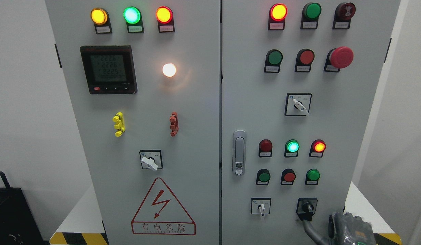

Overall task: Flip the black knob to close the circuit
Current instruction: 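Release the knob and lower the right hand away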

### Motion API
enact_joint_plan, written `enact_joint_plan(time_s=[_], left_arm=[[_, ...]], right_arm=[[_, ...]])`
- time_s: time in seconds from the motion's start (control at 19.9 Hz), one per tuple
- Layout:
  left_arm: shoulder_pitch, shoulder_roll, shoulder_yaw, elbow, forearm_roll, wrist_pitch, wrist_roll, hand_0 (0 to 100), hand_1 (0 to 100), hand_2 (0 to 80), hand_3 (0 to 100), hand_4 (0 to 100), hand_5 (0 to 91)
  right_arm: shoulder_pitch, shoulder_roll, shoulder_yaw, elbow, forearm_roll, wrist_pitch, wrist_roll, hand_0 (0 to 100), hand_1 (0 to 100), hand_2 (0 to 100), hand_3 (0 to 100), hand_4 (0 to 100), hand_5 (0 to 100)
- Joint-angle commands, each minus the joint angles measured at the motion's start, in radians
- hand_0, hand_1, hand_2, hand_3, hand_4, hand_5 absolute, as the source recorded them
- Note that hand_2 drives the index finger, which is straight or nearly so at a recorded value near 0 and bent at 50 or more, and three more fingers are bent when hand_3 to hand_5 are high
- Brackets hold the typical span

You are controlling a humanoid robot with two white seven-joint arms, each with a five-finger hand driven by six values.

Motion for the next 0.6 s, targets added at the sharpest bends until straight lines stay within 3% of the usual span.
enact_joint_plan(time_s=[0.0,0.1,0.25,0.35,0.4,0.45,0.5,0.55], left_arm=[[0.034,0.001,0.011,-0.033,0.008,0.0,0.0,0,0,0.0,5,3,0.0],[0.034,0.0,0.011,-0.033,0.008,0.0,0.0,0,0,0.0,5,3,0.0],[0.034,0.0,0.011,-0.033,0.008,0.0,0.0,0,0,0.0,5,3,0.0],[0.034,0.0,0.011,-0.033,0.008,0.0,0.0,0,0,0.0,5,3,0.0],[0.034,0.001,0.011,-0.033,0.008,0.0,0.0,0,0,0.0,5,3,0.0],[0.034,0.0,0.011,-0.033,0.008,0.0,0.0,0,0,0.0,5,3,0.0],[0.034,0.0,0.011,-0.033,0.008,0.0,0.0,0,0,0.0,5,3,0.0],[0.034,0.0,0.011,-0.033,0.008,0.0,0.0,0,0,0.0,5,3,0.0]], right_arm=[[0.084,0.004,-0.011,-0.112,-0.159,-0.007,-0.034,0,3,79,99,82,82],[0.133,0.012,-0.034,-0.166,-0.298,-0.033,-0.053,0,3,74,98,81,79],[0.219,0.081,-0.048,-0.282,-0.65,-0.046,-0.091,0,0,66,95,79,76],[0.264,0.084,-0.069,-0.319,-0.828,-0.056,-0.099,0,0,60,90,75,69],[0.29,0.086,-0.113,-0.338,-0.907,-0.07,-0.091,0,0,55,83,68,61],[0.316,0.084,-0.146,-0.353,-0.996,-0.102,-0.076,0,0,53,79,66,59],[0.345,0.084,-0.167,-0.359,-1.089,-0.155,-0.032,0,0,46,65,58,52],[0.377,0.086,-0.196,-0.361,-1.195,-0.217,0.028,0,0,36,48,45,36]])
